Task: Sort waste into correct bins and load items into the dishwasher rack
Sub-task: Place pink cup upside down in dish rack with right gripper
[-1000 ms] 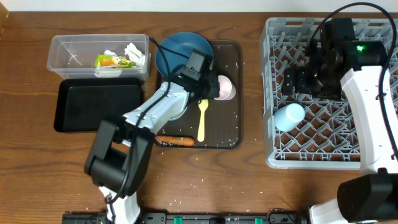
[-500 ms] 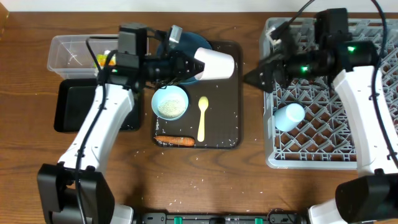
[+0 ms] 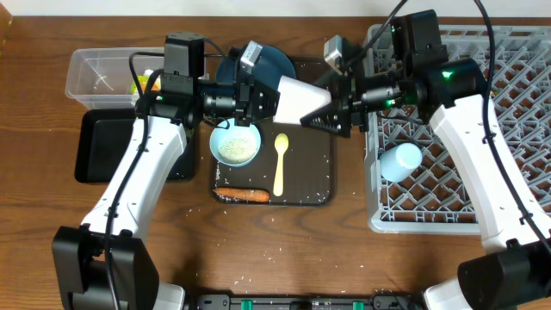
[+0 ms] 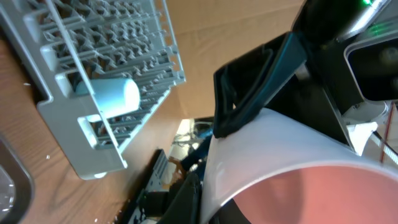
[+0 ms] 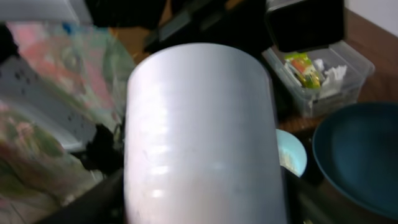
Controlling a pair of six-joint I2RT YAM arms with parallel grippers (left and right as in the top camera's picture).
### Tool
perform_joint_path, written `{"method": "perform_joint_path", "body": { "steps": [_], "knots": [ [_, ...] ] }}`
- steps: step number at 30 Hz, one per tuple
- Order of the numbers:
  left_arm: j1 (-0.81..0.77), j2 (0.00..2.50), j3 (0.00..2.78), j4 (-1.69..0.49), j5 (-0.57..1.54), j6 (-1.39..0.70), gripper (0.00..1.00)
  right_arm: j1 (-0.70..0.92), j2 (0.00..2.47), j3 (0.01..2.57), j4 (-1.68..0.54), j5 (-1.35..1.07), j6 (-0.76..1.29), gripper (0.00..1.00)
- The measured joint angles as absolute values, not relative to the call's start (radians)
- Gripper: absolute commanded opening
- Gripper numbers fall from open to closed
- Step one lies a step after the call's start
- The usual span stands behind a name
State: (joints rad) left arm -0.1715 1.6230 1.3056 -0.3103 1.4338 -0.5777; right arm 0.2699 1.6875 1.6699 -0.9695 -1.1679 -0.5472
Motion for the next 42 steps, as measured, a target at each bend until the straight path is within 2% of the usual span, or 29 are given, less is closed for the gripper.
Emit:
{"method": "perform_joint_path", "body": {
  "steps": [4,9,14,19,26,33,37,42],
  "knots": [
    [-0.170,1.623,1.306,-0.311,1.441,-0.572,0.07,0.270,1.687,1.670,-0.972,-1.170,-0.533,0.49],
    [-0.172,1.623,1.306,-0.308,1.436,-0.574,0.34,0.270,1.687,1.670,-0.974,-1.175,-0.525,0.49],
    [-0.174,1.623,1.306,-0.309,1.383,-0.576,0.42,0.241,1.678,1.670,-0.979,-1.084,-0.398,0.48],
    [-0.174,1.623,1.306,-0.314,1.219,-0.576,0.43,0.131,1.602,1.669,-1.048,-0.833,-0.185,0.48],
    [-0.200,1.623,1.306,-0.478,0.801,-0.558,0.43,-0.032,1.441,1.672,-1.207,-0.400,0.063,0.50],
    [-0.294,1.623,1.306,-0.580,0.452,-0.521,0.43,-0.052,1.515,1.677,-1.404,-0.179,0.148,0.50],
    [-0.334,1.633,1.306,-0.605,0.314,-0.493,0.43,-0.107,1.603,1.679,-1.514,-0.111,0.154,0.49],
    [-0.342,1.666,1.306,-0.607,0.216,-0.484,0.43,-0.199,1.668,1.679,-1.552,-0.073,0.148,0.49]
  ]
}}
